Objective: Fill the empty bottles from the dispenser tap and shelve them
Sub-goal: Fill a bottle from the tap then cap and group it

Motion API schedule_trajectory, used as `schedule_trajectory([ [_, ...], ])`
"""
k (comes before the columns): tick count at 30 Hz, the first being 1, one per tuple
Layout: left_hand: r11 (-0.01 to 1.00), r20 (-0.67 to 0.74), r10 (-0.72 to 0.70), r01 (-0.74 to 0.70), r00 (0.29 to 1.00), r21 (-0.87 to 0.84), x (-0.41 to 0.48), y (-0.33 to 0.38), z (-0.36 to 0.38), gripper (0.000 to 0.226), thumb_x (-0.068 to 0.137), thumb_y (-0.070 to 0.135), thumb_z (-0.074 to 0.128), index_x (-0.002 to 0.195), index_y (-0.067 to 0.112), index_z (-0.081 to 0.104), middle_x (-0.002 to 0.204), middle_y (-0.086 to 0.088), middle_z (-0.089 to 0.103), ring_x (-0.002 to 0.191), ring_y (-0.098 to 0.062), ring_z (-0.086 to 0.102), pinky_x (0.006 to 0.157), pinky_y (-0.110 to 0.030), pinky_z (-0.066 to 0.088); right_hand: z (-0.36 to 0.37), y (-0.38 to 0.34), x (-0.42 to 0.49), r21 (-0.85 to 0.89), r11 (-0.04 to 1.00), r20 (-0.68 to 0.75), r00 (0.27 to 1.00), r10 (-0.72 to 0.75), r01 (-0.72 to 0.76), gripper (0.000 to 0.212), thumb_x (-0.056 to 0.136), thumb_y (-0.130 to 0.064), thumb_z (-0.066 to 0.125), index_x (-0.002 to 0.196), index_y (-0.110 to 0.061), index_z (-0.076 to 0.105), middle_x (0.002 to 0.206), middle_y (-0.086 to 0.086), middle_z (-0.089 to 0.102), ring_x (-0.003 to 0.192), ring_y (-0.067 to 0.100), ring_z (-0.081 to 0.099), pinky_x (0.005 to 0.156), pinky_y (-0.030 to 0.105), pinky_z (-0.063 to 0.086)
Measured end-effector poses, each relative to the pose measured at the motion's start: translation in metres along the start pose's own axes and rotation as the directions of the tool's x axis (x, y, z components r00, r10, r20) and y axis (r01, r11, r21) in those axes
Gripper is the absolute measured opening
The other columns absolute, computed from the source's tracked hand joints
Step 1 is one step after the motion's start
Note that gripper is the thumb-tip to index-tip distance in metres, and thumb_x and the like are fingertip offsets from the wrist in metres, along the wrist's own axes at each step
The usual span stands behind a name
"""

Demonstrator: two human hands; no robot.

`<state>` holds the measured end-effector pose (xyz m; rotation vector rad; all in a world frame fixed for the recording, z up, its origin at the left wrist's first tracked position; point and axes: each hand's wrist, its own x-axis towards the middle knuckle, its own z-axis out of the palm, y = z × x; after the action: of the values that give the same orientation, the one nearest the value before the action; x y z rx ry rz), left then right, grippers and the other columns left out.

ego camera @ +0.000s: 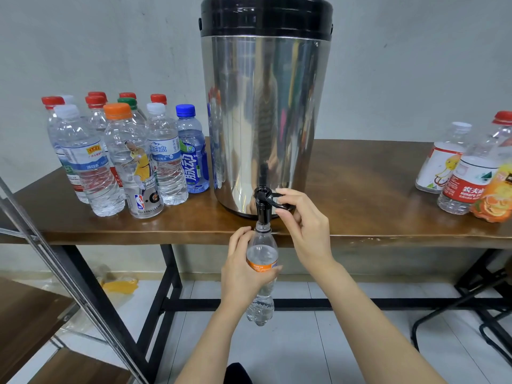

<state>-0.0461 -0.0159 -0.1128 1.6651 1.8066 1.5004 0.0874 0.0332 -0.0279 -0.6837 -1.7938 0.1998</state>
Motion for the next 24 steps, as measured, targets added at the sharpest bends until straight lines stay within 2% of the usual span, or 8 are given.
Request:
schedule_trajectory([
  [6, 1.000, 0.000, -0.005, 0.005, 1.000, -0.009, 0.000, 0.000, 0.000, 0.078, 0.057, 0.040, 0.092, 0.124, 0.034, 0.052, 0.138, 0.028, 0.037, 0.115, 0.019, 0.040, 0.077, -0.013, 0.043, -0.006, 0.002, 0.000, -0.007, 1.000, 0.059, 0.998, -0.014, 0.015, 0.024, 0.096, -0.027, 0.053, 0.109, -0.009, 0.065, 0.126, -0.013, 0.059, 0.076, -0.009, 0.053, 0.075, 0.006, 0.040],
  [11, 1.000, -0.007, -0.009, 0.009, 1.000, -0.012, 0.000, 0.001, 0.000, 0.077, 0.055, 0.039, 0.092, 0.122, 0.035, 0.053, 0.136, 0.028, 0.038, 0.112, 0.019, 0.043, 0.073, -0.014, 0.043, -0.010, 0.006, 0.000, 0.010, 1.000, 0.106, 0.994, -0.025, 0.024, 0.023, 0.099, -0.025, 0.052, 0.114, -0.014, 0.064, 0.129, -0.014, 0.059, 0.101, 0.006, 0.062, 0.085, 0.024, 0.053],
  [14, 1.000, -0.006, -0.009, 0.009, 1.000, -0.014, -0.001, 0.001, 0.000, 0.076, 0.055, 0.039, 0.091, 0.121, 0.035, 0.053, 0.137, 0.029, 0.038, 0.112, 0.019, 0.043, 0.074, -0.016, 0.045, -0.011, 0.005, 0.000, 0.007, 1.000, 0.104, 0.994, -0.028, 0.028, 0.021, 0.098, -0.022, 0.053, 0.114, -0.014, 0.065, 0.128, -0.018, 0.057, 0.103, 0.003, 0.060, 0.087, 0.022, 0.053],
  [20, 1.000, 0.006, -0.004, 0.004, 1.000, -0.014, -0.001, 0.001, 0.000, 0.076, 0.056, 0.041, 0.091, 0.121, 0.037, 0.051, 0.137, 0.031, 0.036, 0.113, 0.020, 0.041, 0.074, -0.011, 0.042, -0.014, 0.004, 0.002, 0.000, 1.000, 0.120, 0.992, -0.031, 0.031, 0.020, 0.097, -0.021, 0.055, 0.112, -0.014, 0.066, 0.128, -0.017, 0.058, 0.101, 0.000, 0.061, 0.085, 0.020, 0.052],
  [24, 1.000, 0.008, 0.002, -0.002, 1.000, -0.013, -0.001, 0.001, 0.000, 0.077, 0.057, 0.042, 0.091, 0.120, 0.041, 0.048, 0.138, 0.030, 0.035, 0.114, 0.021, 0.040, 0.076, -0.010, 0.041, -0.014, 0.003, 0.002, -0.025, 0.999, 0.122, 0.992, -0.028, 0.031, 0.020, 0.096, -0.021, 0.056, 0.111, -0.014, 0.067, 0.128, -0.016, 0.059, 0.086, -0.008, 0.059, 0.080, 0.010, 0.045],
])
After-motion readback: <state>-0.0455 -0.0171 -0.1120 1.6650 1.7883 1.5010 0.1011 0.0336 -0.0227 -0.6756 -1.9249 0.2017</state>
